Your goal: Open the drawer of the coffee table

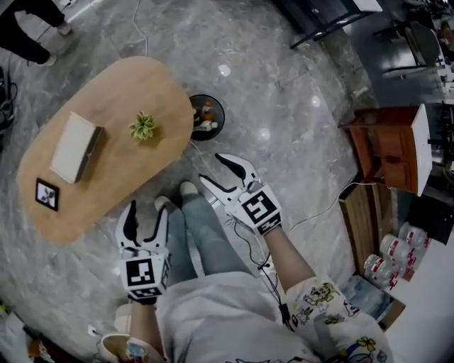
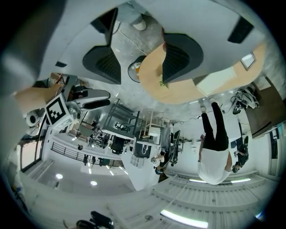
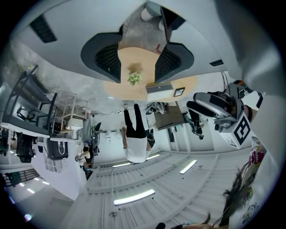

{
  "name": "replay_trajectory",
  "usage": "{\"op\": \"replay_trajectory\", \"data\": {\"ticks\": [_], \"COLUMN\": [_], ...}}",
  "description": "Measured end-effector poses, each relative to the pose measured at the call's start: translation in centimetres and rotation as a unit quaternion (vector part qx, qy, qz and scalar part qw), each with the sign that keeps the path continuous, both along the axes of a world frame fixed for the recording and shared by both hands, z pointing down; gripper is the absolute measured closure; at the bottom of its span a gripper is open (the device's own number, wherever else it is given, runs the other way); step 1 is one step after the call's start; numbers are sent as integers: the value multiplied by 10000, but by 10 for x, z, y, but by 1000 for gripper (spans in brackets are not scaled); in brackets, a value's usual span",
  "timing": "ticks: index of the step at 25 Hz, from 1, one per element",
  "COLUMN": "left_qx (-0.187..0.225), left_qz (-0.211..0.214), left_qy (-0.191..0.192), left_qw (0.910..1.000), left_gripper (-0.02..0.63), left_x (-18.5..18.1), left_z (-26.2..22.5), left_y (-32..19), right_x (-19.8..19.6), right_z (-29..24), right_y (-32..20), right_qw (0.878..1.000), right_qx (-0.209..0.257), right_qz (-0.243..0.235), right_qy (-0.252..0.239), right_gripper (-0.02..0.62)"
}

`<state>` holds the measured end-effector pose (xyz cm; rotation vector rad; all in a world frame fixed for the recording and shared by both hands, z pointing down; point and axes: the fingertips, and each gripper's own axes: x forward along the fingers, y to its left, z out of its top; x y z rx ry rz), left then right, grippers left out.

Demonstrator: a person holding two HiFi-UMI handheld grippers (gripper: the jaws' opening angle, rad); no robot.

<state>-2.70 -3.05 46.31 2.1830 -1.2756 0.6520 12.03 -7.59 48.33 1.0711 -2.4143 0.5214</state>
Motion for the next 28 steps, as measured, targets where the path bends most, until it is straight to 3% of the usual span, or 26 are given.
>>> {"op": "replay_trajectory", "data": {"ticks": [6,11,18,28], "left_qx": [-14,-193,-429,-810], "left_qz": [227,627,831,981], "left_qy": [232,173,115,-13], "left_qw": [9995,9977,9955,9919], "left_gripper": [337,337,337,337], "left_x": [36,61,83,99], "left_z": [59,100,156,237], "left_y": [-13,-12,-10,4], "right_x": [12,14,24,21], "right_z": [70,122,190,288], "right_y": [-6,-5,-20,-31], "right_qw": [10000,9997,9997,9966], "right_qx": [-41,-131,-166,-298], "right_qz": [-17,7,-109,-717], "right_qy": [-32,-189,-126,294], "right_gripper": [390,390,390,390]}}
